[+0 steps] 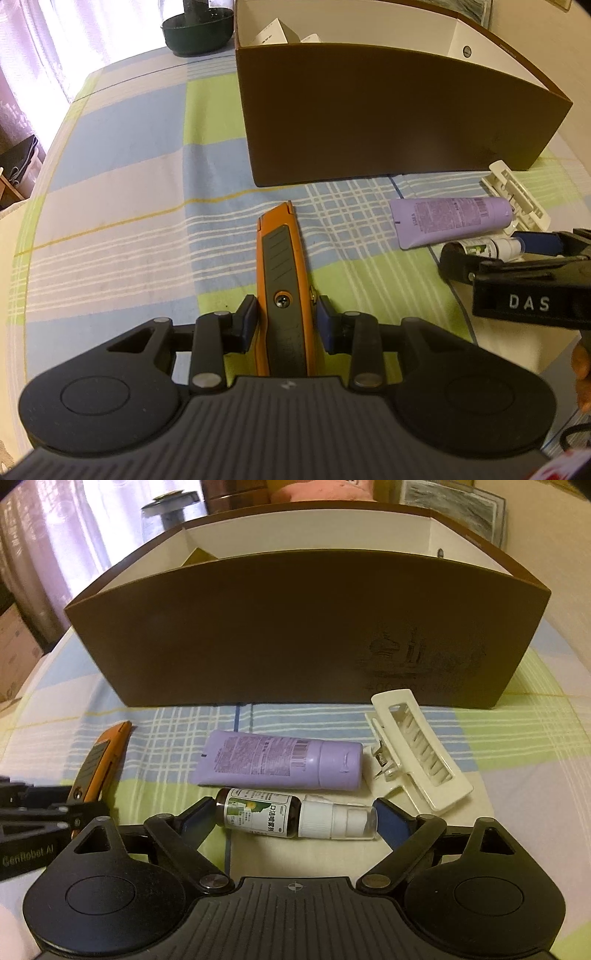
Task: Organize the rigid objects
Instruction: 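Grasp the white spray bottle with the right gripper while the left holds the knife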
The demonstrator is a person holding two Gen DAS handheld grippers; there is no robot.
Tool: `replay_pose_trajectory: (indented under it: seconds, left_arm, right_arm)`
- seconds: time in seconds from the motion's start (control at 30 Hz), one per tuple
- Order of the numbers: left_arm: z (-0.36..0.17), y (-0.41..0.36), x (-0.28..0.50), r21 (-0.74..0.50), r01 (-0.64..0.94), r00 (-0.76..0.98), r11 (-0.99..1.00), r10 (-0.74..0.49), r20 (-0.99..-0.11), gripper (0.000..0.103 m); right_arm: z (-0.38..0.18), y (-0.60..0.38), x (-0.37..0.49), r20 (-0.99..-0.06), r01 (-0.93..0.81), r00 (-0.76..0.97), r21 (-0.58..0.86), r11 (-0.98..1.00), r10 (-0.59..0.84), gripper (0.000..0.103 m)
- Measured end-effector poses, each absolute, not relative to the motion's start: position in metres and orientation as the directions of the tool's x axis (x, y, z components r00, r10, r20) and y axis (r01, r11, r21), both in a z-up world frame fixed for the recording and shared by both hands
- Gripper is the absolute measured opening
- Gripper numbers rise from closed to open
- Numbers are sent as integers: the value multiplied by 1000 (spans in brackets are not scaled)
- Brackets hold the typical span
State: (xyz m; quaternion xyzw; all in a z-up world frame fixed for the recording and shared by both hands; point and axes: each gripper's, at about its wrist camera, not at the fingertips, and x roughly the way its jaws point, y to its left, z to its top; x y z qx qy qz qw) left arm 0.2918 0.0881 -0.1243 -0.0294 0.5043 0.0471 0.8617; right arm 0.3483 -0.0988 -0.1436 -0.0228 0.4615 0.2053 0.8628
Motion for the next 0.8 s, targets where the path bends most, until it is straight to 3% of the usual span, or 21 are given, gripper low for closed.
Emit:
replay_pose_trajectory:
  seconds: [0.8]
  left_arm:
    - [-121,67,259,-53,-141,460,989,18,-888,31]
  right_arm:
    - [-138,-130,311,-825,-504,406,157,849,393,88]
